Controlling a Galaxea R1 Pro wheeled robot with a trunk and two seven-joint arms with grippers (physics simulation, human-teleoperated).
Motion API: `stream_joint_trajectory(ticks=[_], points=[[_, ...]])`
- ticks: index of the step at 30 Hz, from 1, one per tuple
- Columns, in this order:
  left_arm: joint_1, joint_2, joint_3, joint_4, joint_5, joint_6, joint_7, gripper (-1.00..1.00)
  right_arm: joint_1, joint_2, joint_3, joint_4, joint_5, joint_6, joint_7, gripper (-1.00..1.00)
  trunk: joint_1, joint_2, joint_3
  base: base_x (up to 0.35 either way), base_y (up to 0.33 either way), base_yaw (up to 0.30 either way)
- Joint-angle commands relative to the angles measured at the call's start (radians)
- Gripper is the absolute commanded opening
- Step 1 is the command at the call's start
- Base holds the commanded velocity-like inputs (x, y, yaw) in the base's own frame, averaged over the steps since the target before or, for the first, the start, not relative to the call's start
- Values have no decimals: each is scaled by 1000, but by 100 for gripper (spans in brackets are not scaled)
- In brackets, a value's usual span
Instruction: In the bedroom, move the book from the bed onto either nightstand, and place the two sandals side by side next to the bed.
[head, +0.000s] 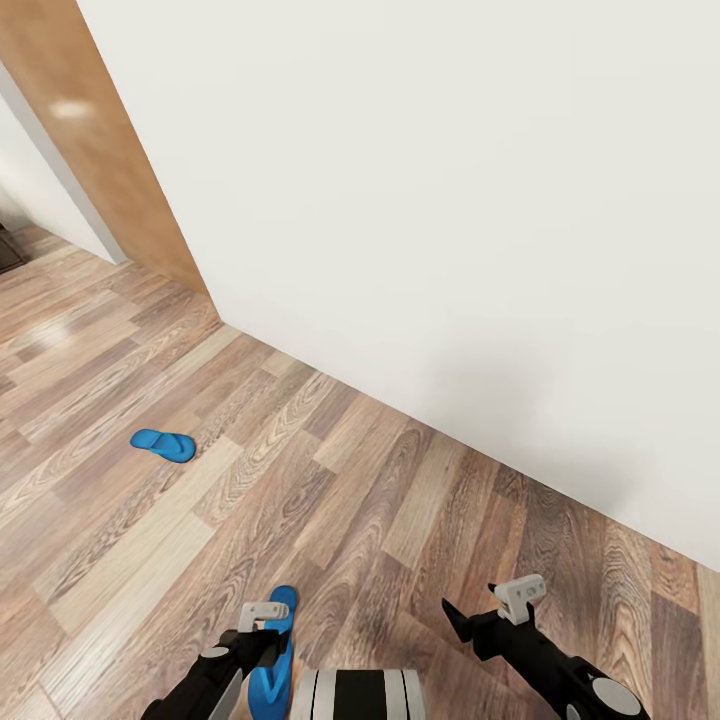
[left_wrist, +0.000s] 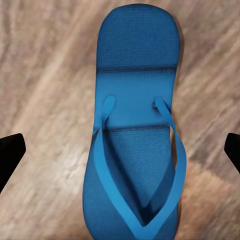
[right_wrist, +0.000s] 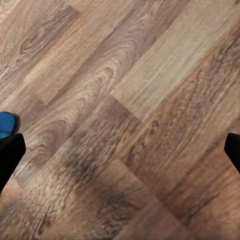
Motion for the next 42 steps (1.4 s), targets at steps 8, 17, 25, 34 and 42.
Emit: stream_joint_trajectory(ticks=[8, 17, 25, 34, 42], points=[[0, 0, -1, -2, 0, 6, -1, 100, 0, 0, -6, -2, 0, 5, 11, 100, 0, 0, -4, 0, 0, 0], [0, 0, -1, -2, 0, 6, -1, 100, 1, 0, -8, -2, 0, 5, 13, 100, 3, -2, -31, 0, 0, 0], [0, 0, -1, -2, 0, 6, -1, 100, 1, 0, -8, -2, 0, 5, 13, 100, 3, -2, -31, 0, 0, 0], [0, 0, -1, -3, -1, 6, -1, 100, 1, 0, -10, -2, 0, 5, 13, 100, 3, -2, -31, 0, 0, 0], [-1, -2, -1, -5, -2, 6, -1, 100, 1, 0, -13, -2, 0, 5, 13, 100, 3, -2, -31, 0, 0, 0]])
